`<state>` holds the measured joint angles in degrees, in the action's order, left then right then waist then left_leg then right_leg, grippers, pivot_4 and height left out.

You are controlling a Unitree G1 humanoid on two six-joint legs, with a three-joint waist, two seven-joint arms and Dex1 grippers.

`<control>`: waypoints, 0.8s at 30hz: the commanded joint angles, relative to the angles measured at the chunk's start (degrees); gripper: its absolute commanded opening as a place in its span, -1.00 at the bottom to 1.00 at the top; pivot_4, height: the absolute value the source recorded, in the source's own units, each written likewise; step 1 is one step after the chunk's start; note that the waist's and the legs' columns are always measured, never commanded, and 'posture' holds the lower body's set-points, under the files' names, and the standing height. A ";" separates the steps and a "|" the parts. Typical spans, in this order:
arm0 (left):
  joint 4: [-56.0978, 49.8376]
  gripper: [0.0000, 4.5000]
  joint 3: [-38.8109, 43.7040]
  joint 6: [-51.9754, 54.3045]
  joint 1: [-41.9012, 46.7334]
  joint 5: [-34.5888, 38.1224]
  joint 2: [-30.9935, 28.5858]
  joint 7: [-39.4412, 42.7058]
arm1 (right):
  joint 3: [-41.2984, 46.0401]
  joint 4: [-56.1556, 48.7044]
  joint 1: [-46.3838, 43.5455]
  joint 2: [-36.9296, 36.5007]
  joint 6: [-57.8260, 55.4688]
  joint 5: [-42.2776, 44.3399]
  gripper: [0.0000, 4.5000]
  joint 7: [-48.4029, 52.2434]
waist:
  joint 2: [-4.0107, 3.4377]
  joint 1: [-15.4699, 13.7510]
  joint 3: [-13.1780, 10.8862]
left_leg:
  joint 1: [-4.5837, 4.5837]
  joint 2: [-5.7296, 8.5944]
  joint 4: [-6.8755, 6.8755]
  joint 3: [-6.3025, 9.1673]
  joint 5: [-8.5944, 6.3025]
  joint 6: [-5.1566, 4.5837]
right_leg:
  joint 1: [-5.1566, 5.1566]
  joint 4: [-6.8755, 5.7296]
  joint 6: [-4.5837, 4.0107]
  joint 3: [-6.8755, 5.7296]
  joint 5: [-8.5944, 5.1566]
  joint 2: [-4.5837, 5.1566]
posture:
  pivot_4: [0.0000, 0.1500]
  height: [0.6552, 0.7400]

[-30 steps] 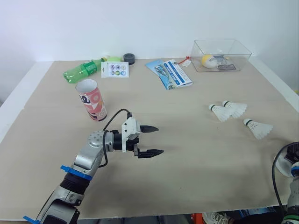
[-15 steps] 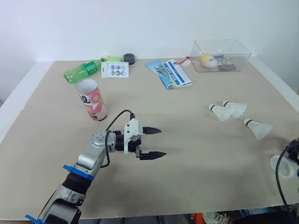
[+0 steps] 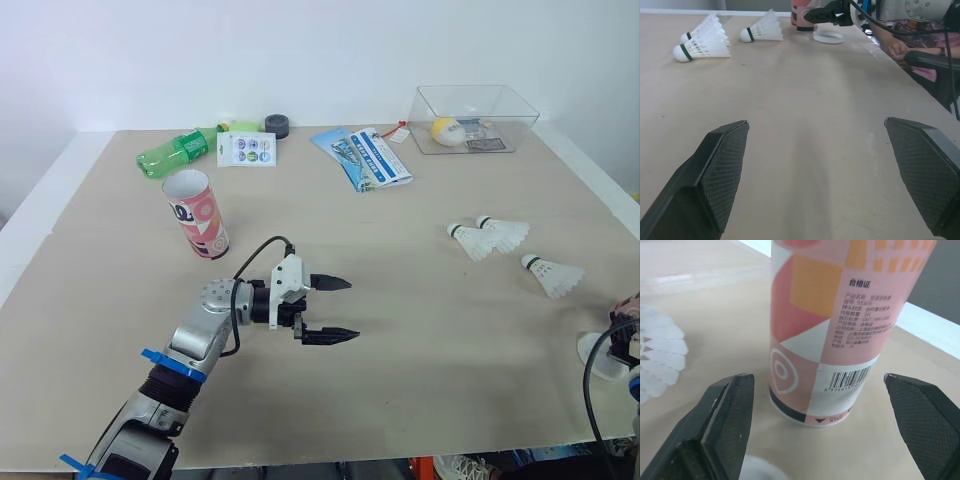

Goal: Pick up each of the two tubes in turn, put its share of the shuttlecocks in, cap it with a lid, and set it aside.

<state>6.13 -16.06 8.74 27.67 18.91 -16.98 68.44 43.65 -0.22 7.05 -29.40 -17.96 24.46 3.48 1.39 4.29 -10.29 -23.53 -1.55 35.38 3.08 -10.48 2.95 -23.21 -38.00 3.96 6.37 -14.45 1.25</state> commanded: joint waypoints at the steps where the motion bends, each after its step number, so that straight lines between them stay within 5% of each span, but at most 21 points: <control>1: 0.67 1.00 -0.47 -1.42 1.71 -0.01 0.50 1.65 | 3.49 -7.20 2.45 0.90 -1.32 1.53 0.97 -1.02 | 0.00 -0.03 0.00 | 0.00 0.00 0.00 0.00 0.00 0.00 | 0.00 0.00 0.00 0.00 0.00 0.00 | 1.00 1.00; 11: 6.20 1.00 -1.08 -3.52 4.34 -0.43 2.63 4.56 | 2.41 -30.64 15.17 4.40 -10.85 5.52 0.97 0.47 | -0.04 -0.05 0.02 | -0.07 -0.01 -0.01 0.03 -0.01 0.00 | -0.08 0.00 -0.03 -0.02 -0.03 0.00 | 1.00 1.00; 17: 8.25 1.00 1.33 -4.51 4.60 -0.48 3.43 1.30 | -2.83 -39.49 21.26 -2.22 -8.94 8.68 0.97 17.28 | -0.02 -0.01 0.01 | -0.08 -0.01 0.01 0.04 -0.01 0.00 | -0.09 0.00 -0.03 -0.03 -0.03 0.01 | 1.00 1.00; 24: 4.38 1.00 4.13 -5.44 1.12 -1.41 1.93 -4.58 | -17.50 -30.61 7.47 -7.96 2.18 9.90 0.97 39.03 | 0.29 0.09 -0.16 | -0.05 -0.04 0.04 0.03 -0.01 0.01 | -0.04 0.01 -0.02 -0.06 -0.01 -0.02 | 1.00 1.00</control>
<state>13.88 -13.50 4.11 29.64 17.84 -14.49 65.58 29.28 -33.38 18.34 -36.33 -18.49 33.51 37.70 1.68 4.38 -10.45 -23.61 -1.59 35.42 3.12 -10.48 2.95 -23.25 -37.98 3.95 6.31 -14.45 1.24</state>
